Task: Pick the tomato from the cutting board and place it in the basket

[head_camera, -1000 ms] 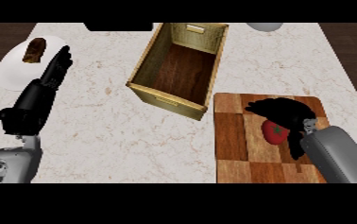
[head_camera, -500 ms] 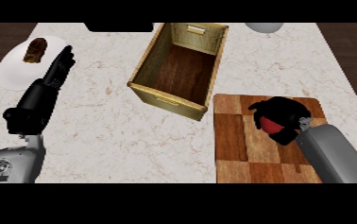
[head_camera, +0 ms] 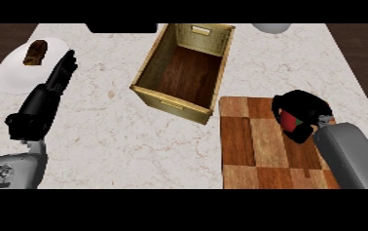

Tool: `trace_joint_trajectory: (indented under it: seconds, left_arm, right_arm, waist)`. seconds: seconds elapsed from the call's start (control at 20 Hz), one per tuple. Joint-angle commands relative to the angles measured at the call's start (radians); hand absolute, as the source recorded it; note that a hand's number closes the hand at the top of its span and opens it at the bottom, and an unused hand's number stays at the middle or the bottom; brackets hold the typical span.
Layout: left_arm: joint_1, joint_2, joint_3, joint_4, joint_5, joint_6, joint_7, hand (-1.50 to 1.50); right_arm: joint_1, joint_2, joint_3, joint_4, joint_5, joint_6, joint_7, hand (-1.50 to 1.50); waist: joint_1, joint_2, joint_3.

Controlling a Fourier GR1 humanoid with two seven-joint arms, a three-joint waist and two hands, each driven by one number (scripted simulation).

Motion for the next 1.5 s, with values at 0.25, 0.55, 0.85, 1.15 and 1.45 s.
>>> trace_joint_trajectory:
  seconds: [0.25, 0.55, 0.85, 1.15, 1.45]
  left_arm:
    - [-0.003, 0.004, 0.008, -0.016, 0.006, -0.007, 0.029, 0.00]
    - [-0.009, 0.018, 0.030, 0.030, 0.010, -0.018, -0.019, 0.00]
    - [-0.004, -0.027, -0.002, 0.026, -0.020, 0.020, -0.003, 0.00]
    - [-0.004, 0.022, 0.033, -0.019, 0.028, -0.043, 0.023, 0.00]
    - [0.004, -0.005, 0.007, 0.045, -0.015, -0.025, -0.037, 0.00]
  right_arm:
    - [-0.058, -0.008, -0.326, 0.001, -0.026, -0.140, 0.444, 1.50]
    - [-0.151, 0.020, -0.432, -0.199, -0.111, -0.204, 0.509, 1.50]
    - [-0.258, 0.141, -0.549, -0.398, -0.348, -0.246, 0.488, 1.50]
    - [-0.477, 0.117, -0.547, -0.495, -0.441, -0.116, 0.650, 1.50]
    - [-0.710, 0.183, -0.508, -0.519, -0.548, 0.005, 0.893, 1.50]
  waist:
    - [-0.009, 0.004, 0.004]
    - [-0.017, 0.001, 0.003]
    - [-0.029, -0.007, 0.003]
    - [0.005, 0.002, 0.003]
    - [0.004, 0.003, 0.002]
